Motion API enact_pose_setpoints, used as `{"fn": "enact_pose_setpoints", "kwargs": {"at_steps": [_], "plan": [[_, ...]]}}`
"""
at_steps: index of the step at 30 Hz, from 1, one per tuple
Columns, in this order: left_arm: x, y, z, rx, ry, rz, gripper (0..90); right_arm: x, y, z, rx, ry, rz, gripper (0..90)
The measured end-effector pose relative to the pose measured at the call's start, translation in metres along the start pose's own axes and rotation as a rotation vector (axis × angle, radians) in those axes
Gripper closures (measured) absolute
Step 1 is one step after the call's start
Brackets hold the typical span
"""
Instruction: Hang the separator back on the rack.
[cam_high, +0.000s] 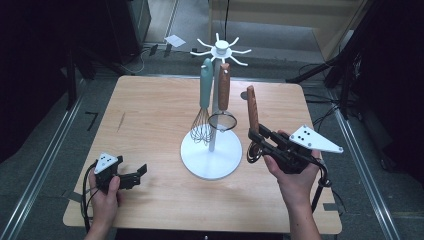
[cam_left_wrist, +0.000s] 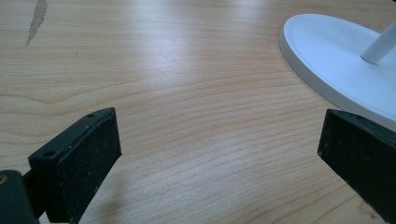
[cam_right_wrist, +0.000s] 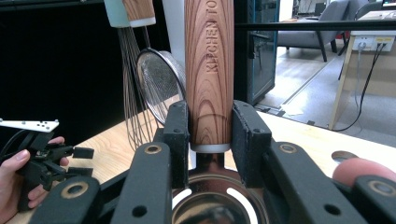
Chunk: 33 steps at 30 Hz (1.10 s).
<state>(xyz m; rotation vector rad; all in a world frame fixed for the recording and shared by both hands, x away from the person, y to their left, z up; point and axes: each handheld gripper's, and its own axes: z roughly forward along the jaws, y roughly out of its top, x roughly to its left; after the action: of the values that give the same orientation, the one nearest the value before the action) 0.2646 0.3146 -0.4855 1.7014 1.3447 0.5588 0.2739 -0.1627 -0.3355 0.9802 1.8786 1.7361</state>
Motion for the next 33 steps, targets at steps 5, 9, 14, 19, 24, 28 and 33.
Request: {"fn": "enact_pose_setpoints", "kwargs": {"at_steps": [5,9,14,19,24,28,33], "plan": [[0.0,0.0,0.0,0.0,0.0,0.001,0.0,0.003,0.006,0.002,-0.014,0.005,-0.005,71.2],[0.0,0.0,0.0,0.0,0.001,0.001,0.0,0.006,0.01,0.003,-0.024,0.011,-0.01,71.1],[0.0,0.0,0.0,-0.001,0.001,0.0,0.0,0.008,0.015,0.003,-0.037,0.012,-0.018,71.1],[0.0,0.0,0.0,0.0,0.001,0.001,0.0,0.008,0.021,0.001,-0.054,0.01,-0.028,71.1],[0.0,0.0,0.0,-0.001,0.0,0.001,0.0,0.008,0.024,0.001,-0.061,0.009,-0.03,71.2],[0.0,0.0,0.0,0.001,0.002,0.003,0.0,0.009,0.026,0.001,-0.063,0.008,-0.022,71.1],[0.0,0.0,0.0,0.001,0.001,0.003,0.0,0.008,0.03,-0.001,-0.072,0.006,-0.027,71.2]]}}
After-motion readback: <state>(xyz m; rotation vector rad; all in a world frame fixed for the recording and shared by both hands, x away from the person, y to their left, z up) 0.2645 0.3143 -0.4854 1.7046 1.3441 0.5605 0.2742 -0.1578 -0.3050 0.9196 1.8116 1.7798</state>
